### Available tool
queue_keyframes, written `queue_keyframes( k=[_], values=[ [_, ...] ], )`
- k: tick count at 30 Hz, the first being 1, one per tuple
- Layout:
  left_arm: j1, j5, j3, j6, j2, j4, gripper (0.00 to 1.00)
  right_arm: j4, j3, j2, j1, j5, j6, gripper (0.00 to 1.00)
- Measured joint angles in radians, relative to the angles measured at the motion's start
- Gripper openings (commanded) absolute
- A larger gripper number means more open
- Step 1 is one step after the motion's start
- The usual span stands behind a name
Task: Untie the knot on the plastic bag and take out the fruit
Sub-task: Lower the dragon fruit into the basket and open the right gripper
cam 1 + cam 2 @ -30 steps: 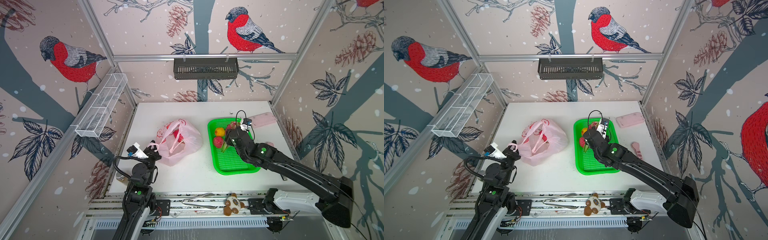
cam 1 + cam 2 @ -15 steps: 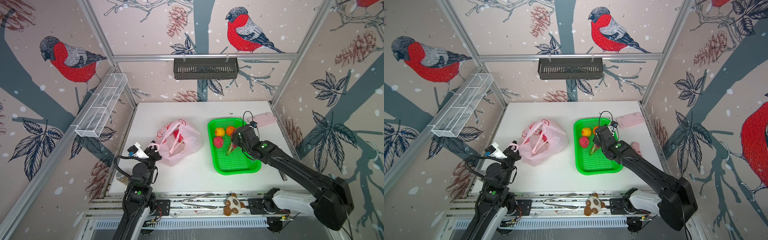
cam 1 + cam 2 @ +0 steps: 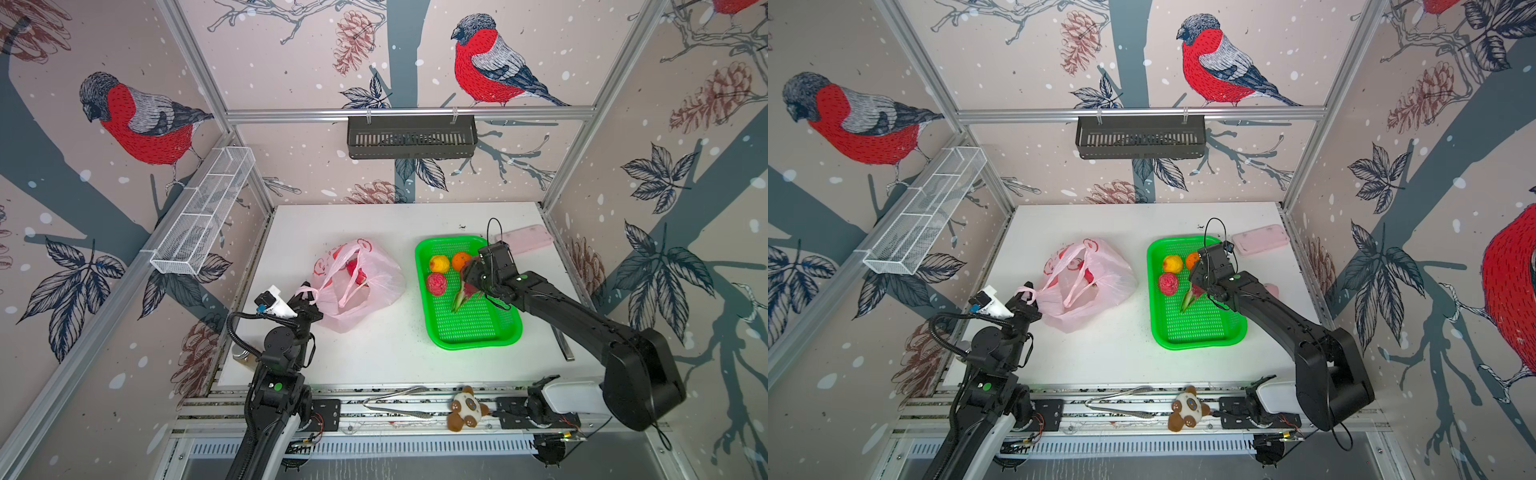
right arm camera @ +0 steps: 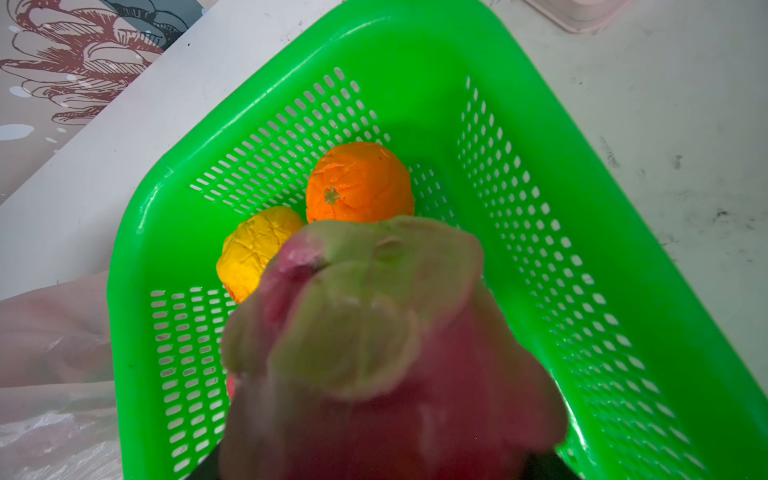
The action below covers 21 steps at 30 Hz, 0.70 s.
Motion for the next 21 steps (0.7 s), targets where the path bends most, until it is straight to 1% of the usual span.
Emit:
queue_keyframes(
  k=[10, 21],
  values=[
    [0.0, 0.0, 0.004, 0.005, 0.0, -0.018, 0.0, 0.064, -0.002, 0.081, -0.031, -0.05, 0.0, 0.31],
    [0.0, -0.001, 0.011, 0.008, -0.002, -0.034, 0.0, 0.09, -0.008, 0.142, -0.031, -0.053, 0.002, 0.52]
  ],
)
